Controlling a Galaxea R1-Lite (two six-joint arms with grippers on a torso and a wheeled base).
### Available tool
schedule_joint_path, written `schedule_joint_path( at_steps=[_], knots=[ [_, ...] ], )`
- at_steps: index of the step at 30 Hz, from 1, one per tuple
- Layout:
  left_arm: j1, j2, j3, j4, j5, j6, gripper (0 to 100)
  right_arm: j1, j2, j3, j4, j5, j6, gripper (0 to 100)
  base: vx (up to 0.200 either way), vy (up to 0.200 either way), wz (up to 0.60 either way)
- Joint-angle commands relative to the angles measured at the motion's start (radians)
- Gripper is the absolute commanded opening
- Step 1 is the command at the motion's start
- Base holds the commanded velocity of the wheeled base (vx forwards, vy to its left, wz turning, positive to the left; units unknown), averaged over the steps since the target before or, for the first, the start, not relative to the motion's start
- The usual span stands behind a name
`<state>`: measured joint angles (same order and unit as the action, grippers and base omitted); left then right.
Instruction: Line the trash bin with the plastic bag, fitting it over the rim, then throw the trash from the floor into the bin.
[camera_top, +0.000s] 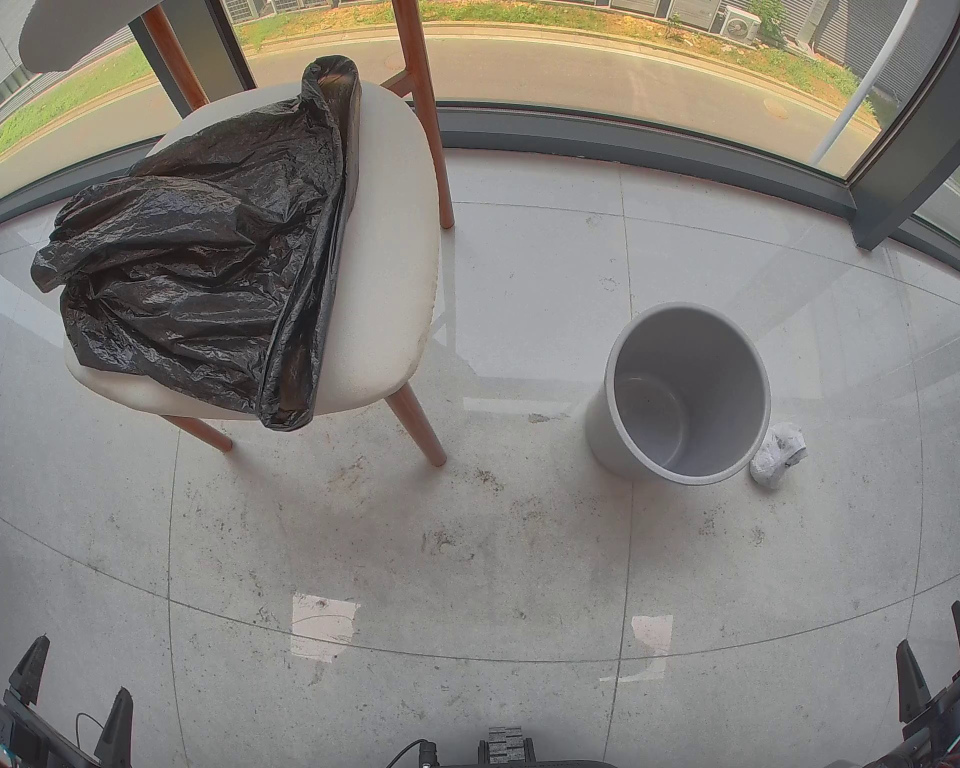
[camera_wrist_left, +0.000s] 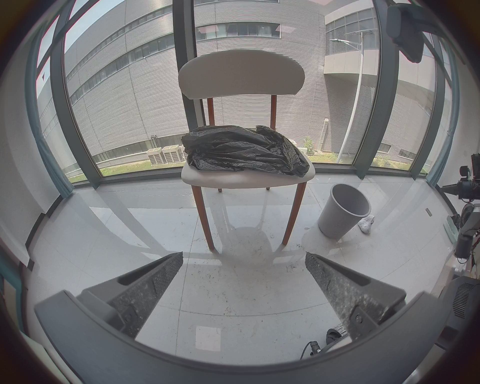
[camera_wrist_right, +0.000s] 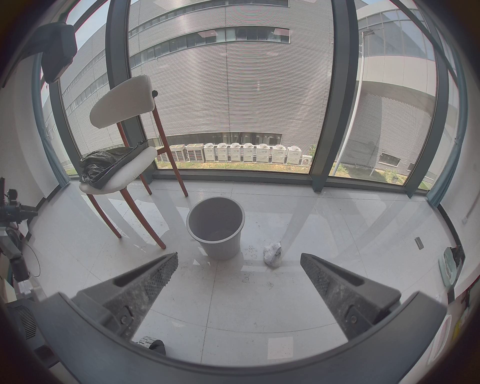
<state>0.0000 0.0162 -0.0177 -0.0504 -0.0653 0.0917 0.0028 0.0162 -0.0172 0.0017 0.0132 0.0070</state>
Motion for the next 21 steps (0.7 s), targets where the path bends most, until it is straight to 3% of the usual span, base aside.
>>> schedule_joint_path(
  at_steps=[1, 5, 10, 14, 19, 21],
  knots=[
    [-0.067, 0.139, 0.013, -0.428, -0.011, 0.002, 100, 0.0, -0.004, 0.016, 0.001, 0.001, -0.001, 100, 0.0, 0.0, 0.0],
    [-0.155, 0.352, -0.145, -0.445, -0.008, 0.046, 100, 0.0, -0.004, 0.016, 0.001, 0.001, -0.001, 100, 0.0, 0.0, 0.0],
    [-0.252, 0.694, -0.427, -0.358, -0.025, 0.017, 100, 0.0, -0.004, 0.017, 0.0, 0.001, -0.002, 100, 0.0, 0.0, 0.0],
    [-0.337, 0.933, -0.671, -0.361, -0.106, -0.03, 100, 0.002, -0.004, 0.017, 0.0, 0.001, -0.002, 100, 0.0, 0.0, 0.0],
    [-0.354, 1.159, -0.834, -0.364, -0.212, -0.053, 100, 0.002, -0.004, 0.017, 0.0, -0.001, -0.001, 100, 0.0, 0.0, 0.0],
    [-0.356, 1.228, -0.869, -0.365, -0.22, -0.053, 100, 0.002, -0.004, 0.017, 0.0, -0.001, -0.001, 100, 0.0, 0.0, 0.0]
  ],
)
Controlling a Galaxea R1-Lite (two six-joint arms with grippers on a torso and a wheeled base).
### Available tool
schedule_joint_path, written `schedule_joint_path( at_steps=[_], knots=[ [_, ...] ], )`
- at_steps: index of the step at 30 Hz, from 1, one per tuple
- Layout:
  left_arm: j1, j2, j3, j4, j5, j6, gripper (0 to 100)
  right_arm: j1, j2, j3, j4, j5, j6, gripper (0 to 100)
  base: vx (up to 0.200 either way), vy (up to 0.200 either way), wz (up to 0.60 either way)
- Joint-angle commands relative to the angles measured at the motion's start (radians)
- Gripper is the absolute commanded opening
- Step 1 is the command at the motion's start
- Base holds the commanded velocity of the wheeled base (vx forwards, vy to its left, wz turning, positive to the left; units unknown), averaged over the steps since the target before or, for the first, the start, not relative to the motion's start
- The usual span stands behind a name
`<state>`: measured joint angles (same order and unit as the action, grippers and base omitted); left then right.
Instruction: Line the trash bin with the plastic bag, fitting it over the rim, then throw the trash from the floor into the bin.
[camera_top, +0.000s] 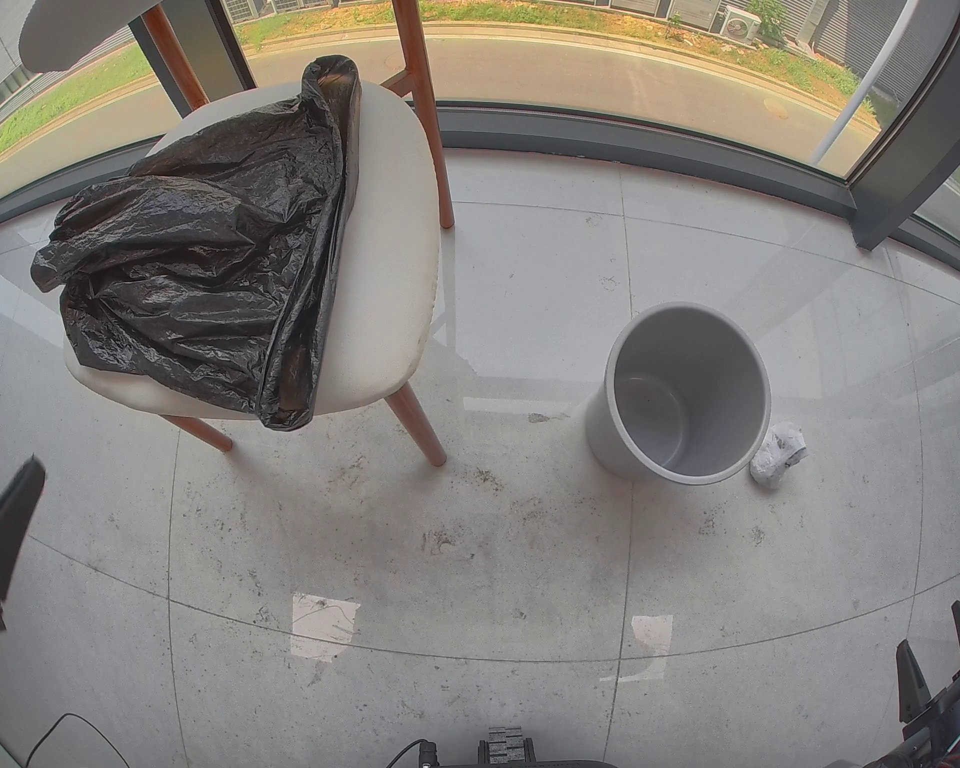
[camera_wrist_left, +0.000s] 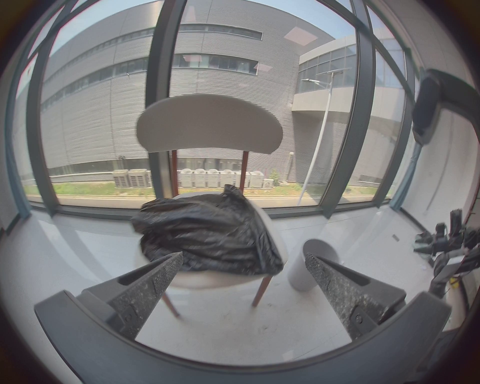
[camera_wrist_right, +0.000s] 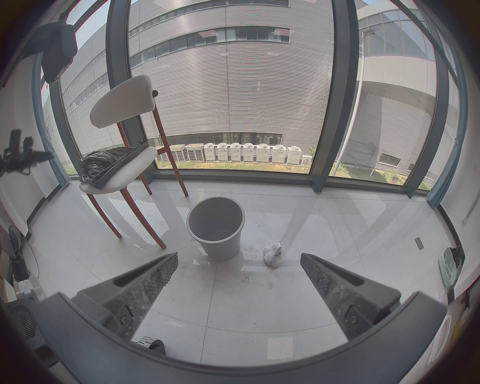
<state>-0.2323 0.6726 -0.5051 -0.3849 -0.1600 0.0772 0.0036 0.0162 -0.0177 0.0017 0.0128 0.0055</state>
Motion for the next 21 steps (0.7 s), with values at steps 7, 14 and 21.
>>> schedule_joint_path(
  at_steps=[7, 14, 21],
  knots=[
    [-0.177, 0.791, -0.567, -0.022, -0.087, -0.04, 100, 0.001, -0.004, 0.018, 0.0, 0.0, 0.002, 100, 0.0, 0.0, 0.0],
    [-0.242, 0.926, -0.779, 0.054, 0.071, -0.076, 100, 0.001, -0.004, 0.018, 0.0, -0.002, 0.002, 100, 0.0, 0.0, 0.0],
    [-0.243, 0.976, -0.928, 0.236, 0.177, -0.09, 100, 0.001, -0.004, 0.016, 0.0, -0.002, 0.002, 100, 0.0, 0.0, 0.0]
  ],
)
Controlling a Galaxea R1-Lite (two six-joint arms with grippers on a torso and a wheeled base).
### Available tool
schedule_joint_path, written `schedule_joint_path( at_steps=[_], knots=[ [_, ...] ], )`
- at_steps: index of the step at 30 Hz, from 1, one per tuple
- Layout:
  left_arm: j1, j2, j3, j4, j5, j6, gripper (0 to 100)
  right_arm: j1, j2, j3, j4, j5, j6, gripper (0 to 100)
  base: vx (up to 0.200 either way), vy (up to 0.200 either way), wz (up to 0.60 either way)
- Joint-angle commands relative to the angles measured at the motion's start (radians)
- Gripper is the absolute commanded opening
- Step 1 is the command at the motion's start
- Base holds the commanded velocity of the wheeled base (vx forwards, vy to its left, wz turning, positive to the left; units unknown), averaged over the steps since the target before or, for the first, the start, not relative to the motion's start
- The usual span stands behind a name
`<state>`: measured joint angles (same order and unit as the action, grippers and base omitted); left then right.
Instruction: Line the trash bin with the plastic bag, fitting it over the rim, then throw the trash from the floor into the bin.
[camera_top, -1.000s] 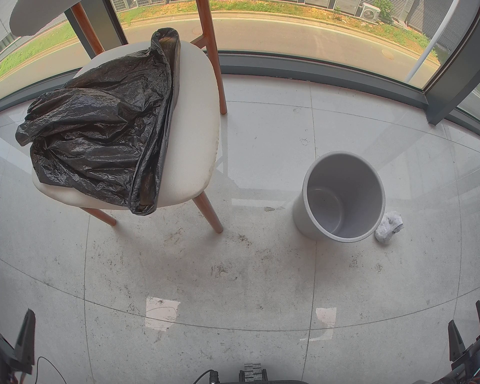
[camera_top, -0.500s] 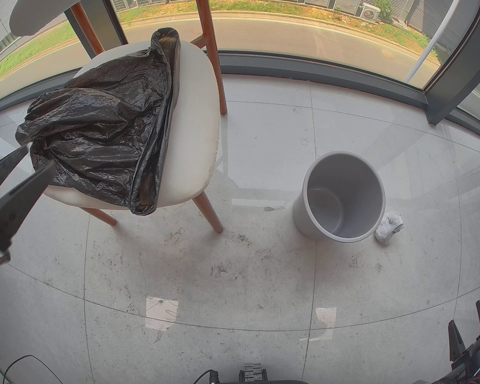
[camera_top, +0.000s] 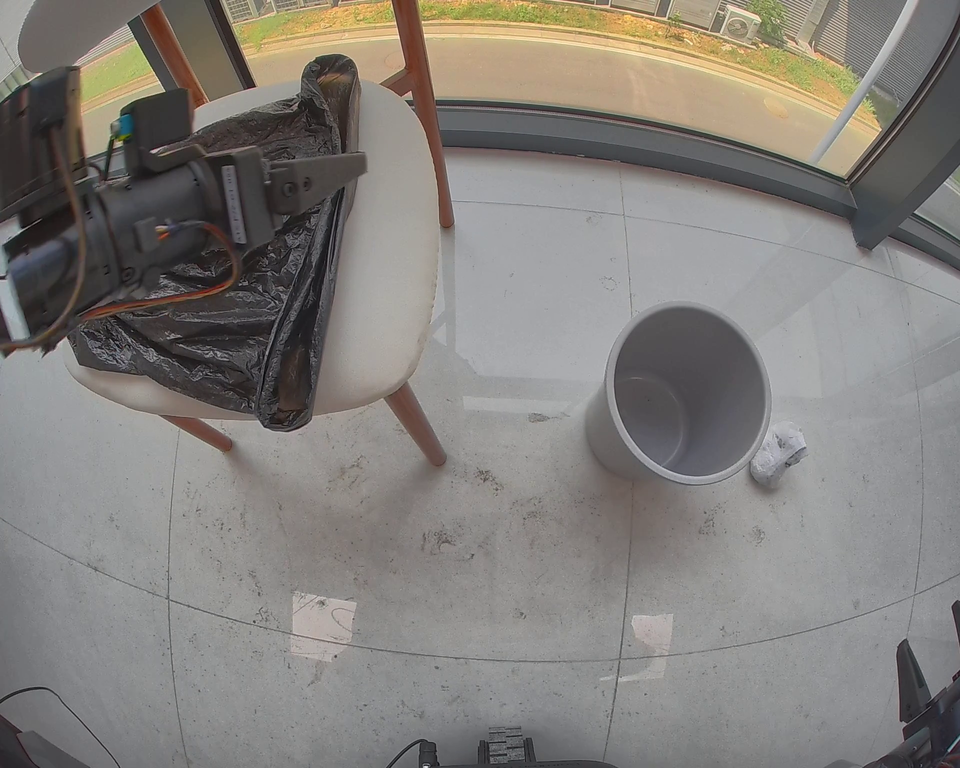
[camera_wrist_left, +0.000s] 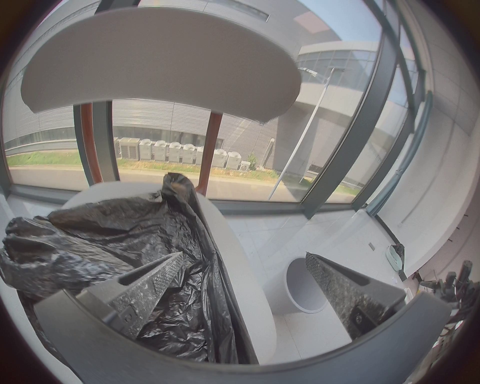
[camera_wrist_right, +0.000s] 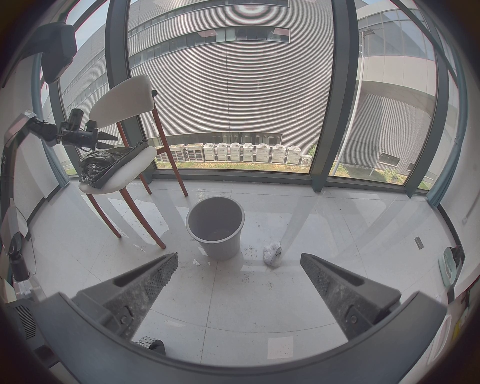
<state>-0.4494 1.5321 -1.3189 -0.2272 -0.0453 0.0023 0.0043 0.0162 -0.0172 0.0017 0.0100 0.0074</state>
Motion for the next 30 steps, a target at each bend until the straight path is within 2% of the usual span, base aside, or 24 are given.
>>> schedule_joint_path(
  at_steps=[1, 6, 18, 19, 30],
  knots=[
    [-0.026, 0.118, -0.121, 0.086, 0.074, -0.012, 100, 0.0, -0.004, 0.017, 0.0, 0.002, 0.0, 100, 0.0, 0.0, 0.0],
    [-0.028, 0.138, -0.121, 0.092, 0.156, -0.008, 100, 0.0, -0.004, 0.017, 0.0, 0.001, 0.0, 100, 0.0, 0.0, 0.0],
    [-0.029, 0.177, -0.129, 0.083, 0.19, 0.027, 100, 0.0, -0.004, 0.016, 0.0, 0.001, 0.0, 100, 0.0, 0.0, 0.0],
    [-0.029, 0.177, -0.129, 0.082, 0.194, 0.027, 0, 0.0, -0.005, 0.016, 0.0, 0.001, 0.0, 100, 0.0, 0.0, 0.0],
    [-0.008, 0.168, -0.114, 0.078, 0.191, 0.007, 0, 0.0, -0.005, 0.017, -0.002, 0.001, 0.002, 100, 0.0, 0.0, 0.0]
  ],
)
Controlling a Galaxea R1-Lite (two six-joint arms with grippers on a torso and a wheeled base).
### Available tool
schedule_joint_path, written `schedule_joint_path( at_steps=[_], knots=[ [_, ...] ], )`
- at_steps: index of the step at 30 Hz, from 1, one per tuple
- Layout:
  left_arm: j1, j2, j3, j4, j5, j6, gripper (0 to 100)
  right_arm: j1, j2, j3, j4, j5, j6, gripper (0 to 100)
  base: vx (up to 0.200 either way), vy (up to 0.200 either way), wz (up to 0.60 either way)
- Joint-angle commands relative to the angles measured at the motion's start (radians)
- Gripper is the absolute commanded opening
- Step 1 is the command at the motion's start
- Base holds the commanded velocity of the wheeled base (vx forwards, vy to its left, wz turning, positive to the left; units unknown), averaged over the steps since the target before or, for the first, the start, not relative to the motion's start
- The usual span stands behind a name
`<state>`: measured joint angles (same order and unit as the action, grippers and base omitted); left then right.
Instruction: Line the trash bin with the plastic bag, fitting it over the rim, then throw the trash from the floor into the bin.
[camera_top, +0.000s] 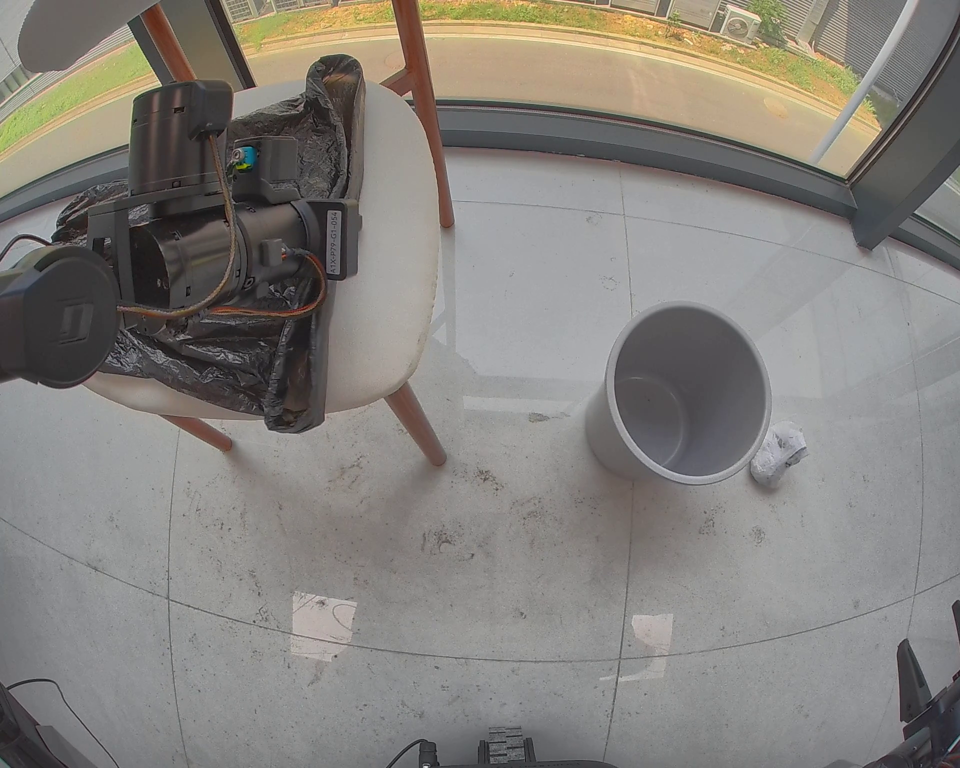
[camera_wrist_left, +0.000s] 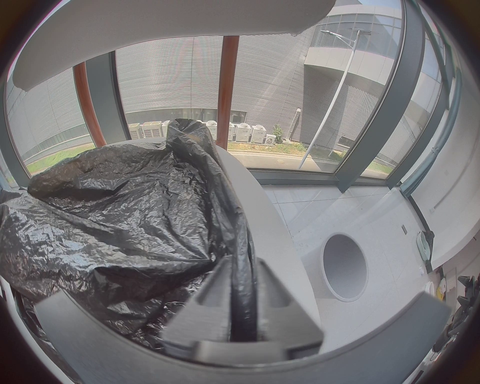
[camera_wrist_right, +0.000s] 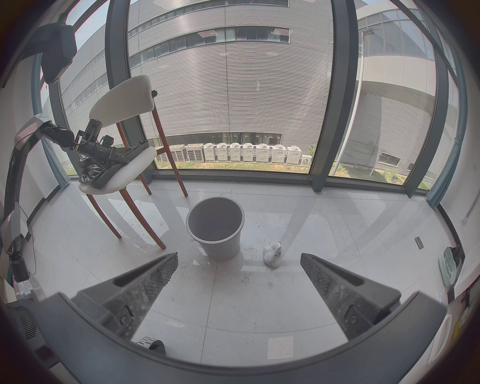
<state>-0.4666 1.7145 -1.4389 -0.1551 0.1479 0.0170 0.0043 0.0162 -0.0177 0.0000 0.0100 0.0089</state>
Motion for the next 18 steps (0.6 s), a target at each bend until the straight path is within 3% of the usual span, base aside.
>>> schedule_joint_path(
  at_steps=[1, 5, 12, 14, 18],
  knots=[
    [0.009, -0.016, 0.006, 0.008, -0.002, -0.012, 0, 0.0, -0.005, 0.018, 0.0, 0.001, 0.0, 100, 0.0, 0.0, 0.0],
    [0.006, -0.102, 0.009, 0.063, -0.005, -0.045, 0, 0.0, -0.005, 0.018, 0.0, 0.001, 0.0, 100, 0.0, 0.0, 0.0],
    [0.006, -0.361, 0.118, 0.221, -0.093, -0.086, 0, 0.002, -0.005, 0.018, -0.002, 0.001, 0.0, 100, 0.0, 0.0, 0.0],
    [0.006, -0.415, 0.132, 0.253, -0.152, -0.138, 0, 0.002, -0.005, 0.018, 0.0, 0.001, 0.0, 100, 0.0, 0.0, 0.0],
    [0.014, -0.519, 0.173, 0.292, -0.358, -0.295, 0, 0.0, -0.005, 0.018, 0.0, 0.001, 0.0, 100, 0.0, 0.0, 0.0]
  ],
)
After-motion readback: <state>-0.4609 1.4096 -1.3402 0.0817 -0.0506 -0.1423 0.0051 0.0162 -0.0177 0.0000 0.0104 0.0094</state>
